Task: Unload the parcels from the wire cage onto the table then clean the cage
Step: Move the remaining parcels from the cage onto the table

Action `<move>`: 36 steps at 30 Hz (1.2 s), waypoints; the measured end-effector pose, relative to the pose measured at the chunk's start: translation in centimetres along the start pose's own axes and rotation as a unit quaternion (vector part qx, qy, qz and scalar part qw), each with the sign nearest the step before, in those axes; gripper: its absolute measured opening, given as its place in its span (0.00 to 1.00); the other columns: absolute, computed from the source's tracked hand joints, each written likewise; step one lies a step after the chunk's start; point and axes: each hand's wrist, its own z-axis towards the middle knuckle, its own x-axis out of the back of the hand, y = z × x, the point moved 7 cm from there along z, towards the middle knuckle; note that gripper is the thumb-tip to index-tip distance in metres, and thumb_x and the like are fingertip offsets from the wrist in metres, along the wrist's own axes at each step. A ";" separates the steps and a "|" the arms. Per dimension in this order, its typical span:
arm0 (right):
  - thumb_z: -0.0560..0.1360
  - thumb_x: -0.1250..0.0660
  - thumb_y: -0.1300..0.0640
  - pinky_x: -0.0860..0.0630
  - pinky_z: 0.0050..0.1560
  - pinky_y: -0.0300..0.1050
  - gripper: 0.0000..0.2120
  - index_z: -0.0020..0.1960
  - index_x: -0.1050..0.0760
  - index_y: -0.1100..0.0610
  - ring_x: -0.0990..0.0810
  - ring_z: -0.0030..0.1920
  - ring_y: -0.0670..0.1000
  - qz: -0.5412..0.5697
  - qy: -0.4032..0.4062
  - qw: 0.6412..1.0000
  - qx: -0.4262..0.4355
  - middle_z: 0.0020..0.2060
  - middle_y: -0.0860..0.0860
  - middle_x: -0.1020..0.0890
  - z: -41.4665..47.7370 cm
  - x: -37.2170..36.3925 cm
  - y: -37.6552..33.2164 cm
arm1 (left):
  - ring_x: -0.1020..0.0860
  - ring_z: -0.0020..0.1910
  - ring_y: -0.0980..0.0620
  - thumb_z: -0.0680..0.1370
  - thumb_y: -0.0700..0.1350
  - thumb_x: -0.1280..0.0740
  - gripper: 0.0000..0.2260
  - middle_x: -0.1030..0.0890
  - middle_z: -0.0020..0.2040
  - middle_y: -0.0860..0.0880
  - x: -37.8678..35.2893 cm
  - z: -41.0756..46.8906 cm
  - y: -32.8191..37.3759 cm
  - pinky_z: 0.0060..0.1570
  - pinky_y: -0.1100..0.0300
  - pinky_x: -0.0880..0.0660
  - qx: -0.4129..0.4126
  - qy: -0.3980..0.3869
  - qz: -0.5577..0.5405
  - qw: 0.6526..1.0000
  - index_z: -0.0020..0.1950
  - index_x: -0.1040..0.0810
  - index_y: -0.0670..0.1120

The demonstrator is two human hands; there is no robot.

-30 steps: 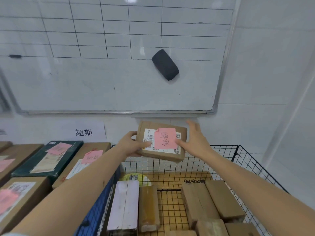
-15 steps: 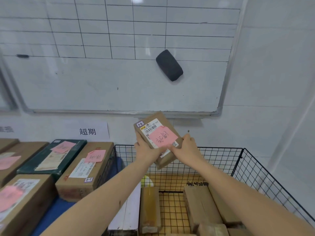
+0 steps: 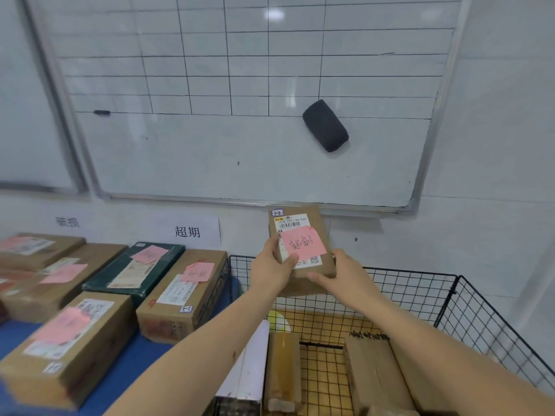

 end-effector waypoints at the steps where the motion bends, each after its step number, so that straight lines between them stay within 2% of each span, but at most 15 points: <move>1: 0.73 0.32 0.40 0.21 0.52 0.42 0.31 0.69 0.35 0.54 0.22 0.57 0.49 -0.001 0.000 1.000 0.004 0.62 0.50 0.24 -0.1 0.1 -0.1 | 0.27 0.64 0.48 0.76 0.48 0.31 0.30 0.27 0.68 0.49 0.0 -0.1 0.0 0.57 0.54 0.27 0.000 -0.006 0.002 1.000 0.75 0.40 0.53; 4: 0.72 0.31 0.40 0.21 0.51 0.42 0.31 0.69 0.34 0.54 0.22 0.56 0.48 -0.003 -0.006 1.000 0.011 0.61 0.50 0.23 -0.5 0.2 -0.3 | 0.28 0.64 0.48 0.75 0.48 0.29 0.33 0.27 0.68 0.50 0.0 -0.6 0.2 0.59 0.53 0.27 0.007 -0.021 0.019 1.000 0.76 0.42 0.54; 8: 0.71 0.29 0.41 0.23 0.54 0.41 0.31 0.69 0.33 0.52 0.23 0.58 0.48 0.008 -0.028 0.999 0.031 0.62 0.49 0.23 -1.1 0.4 -1.0 | 0.28 0.65 0.48 0.75 0.45 0.29 0.33 0.28 0.69 0.50 0.5 -0.7 0.2 0.63 0.52 0.28 0.027 -0.020 0.013 0.999 0.76 0.41 0.53; 11: 0.71 0.28 0.42 0.26 0.56 0.41 0.31 0.70 0.34 0.51 0.24 0.60 0.47 0.007 -0.035 0.998 0.047 0.64 0.48 0.24 -1.7 0.8 -1.9 | 0.27 0.64 0.48 0.74 0.44 0.29 0.33 0.27 0.68 0.50 1.1 -0.9 0.0 0.61 0.50 0.26 0.047 -0.017 -0.012 0.999 0.75 0.40 0.54; 14: 0.70 0.27 0.42 0.27 0.59 0.44 0.36 0.72 0.37 0.51 0.27 0.64 0.49 -0.024 -0.030 0.998 0.041 0.67 0.49 0.27 -2.5 1.1 -2.4 | 0.27 0.64 0.47 0.74 0.44 0.29 0.33 0.27 0.68 0.50 2.1 -1.1 0.2 0.62 0.50 0.26 0.050 -0.011 -0.014 0.999 0.75 0.40 0.55; 17: 0.70 0.26 0.48 0.32 0.66 0.46 0.43 0.76 0.45 0.56 0.32 0.70 0.52 -0.087 -0.037 0.995 0.019 0.72 0.53 0.33 -3.4 1.3 -3.0 | 0.26 0.63 0.46 0.74 0.44 0.28 0.35 0.26 0.67 0.49 3.9 -1.4 0.7 0.61 0.49 0.26 0.032 -0.012 -0.012 0.999 0.76 0.41 0.56; 20: 0.71 0.26 0.49 0.34 0.69 0.47 0.46 0.78 0.50 0.58 0.35 0.72 0.54 -0.138 -0.028 0.990 0.016 0.74 0.54 0.36 -4.3 1.8 -4.6 | 0.26 0.61 0.47 0.74 0.44 0.28 0.39 0.25 0.66 0.48 6.7 -1.7 1.0 0.59 0.51 0.26 0.016 -0.011 -0.003 1.000 0.77 0.48 0.56; 22: 0.72 0.27 0.49 0.36 0.70 0.47 0.45 0.78 0.52 0.57 0.36 0.73 0.53 -0.157 -0.009 0.987 0.024 0.75 0.54 0.37 -5.1 1.9 -6.5 | 0.26 0.59 0.47 0.73 0.45 0.28 0.41 0.25 0.65 0.48 9.0 -1.9 0.9 0.60 0.49 0.26 0.010 -0.007 -0.004 1.000 0.78 0.50 0.57; 25: 0.73 0.28 0.48 0.35 0.69 0.48 0.43 0.77 0.49 0.59 0.36 0.72 0.54 -0.159 0.013 0.987 0.028 0.74 0.55 0.36 -6.4 1.8 -9.9 | 0.26 0.61 0.47 0.73 0.46 0.27 0.40 0.24 0.64 0.48 13.2 -2.4 0.2 0.60 0.51 0.27 0.005 0.000 -0.010 1.000 0.77 0.49 0.57; 29: 0.73 0.28 0.50 0.34 0.67 0.49 0.39 0.75 0.44 0.60 0.34 0.70 0.56 -0.136 0.056 0.989 0.029 0.71 0.56 0.33 -8.6 0.9 -15.9 | 0.26 0.62 0.46 0.72 0.46 0.26 0.41 0.24 0.63 0.49 20.0 -3.6 -1.4 0.61 0.45 0.27 -0.006 -0.002 -0.010 1.000 0.77 0.48 0.58; 32: 0.73 0.29 0.52 0.31 0.63 0.49 0.35 0.74 0.42 0.60 0.31 0.67 0.56 -0.097 0.081 0.991 0.039 0.68 0.56 0.30 -10.4 -1.2 -20.2 | 0.25 0.59 0.45 0.73 0.46 0.27 0.38 0.24 0.59 0.51 25.0 -4.9 -3.5 0.56 0.43 0.24 0.005 -0.001 -0.009 1.000 0.76 0.45 0.62; 36: 0.74 0.30 0.52 0.35 0.68 0.50 0.40 0.77 0.48 0.59 0.36 0.72 0.57 -0.058 0.054 0.995 0.064 0.73 0.56 0.36 -12.7 -5.5 -25.1 | 0.23 0.56 0.44 0.72 0.45 0.27 0.34 0.24 0.60 0.52 29.1 -7.3 -6.7 0.48 0.43 0.20 0.015 -0.013 -0.009 1.000 0.72 0.39 0.65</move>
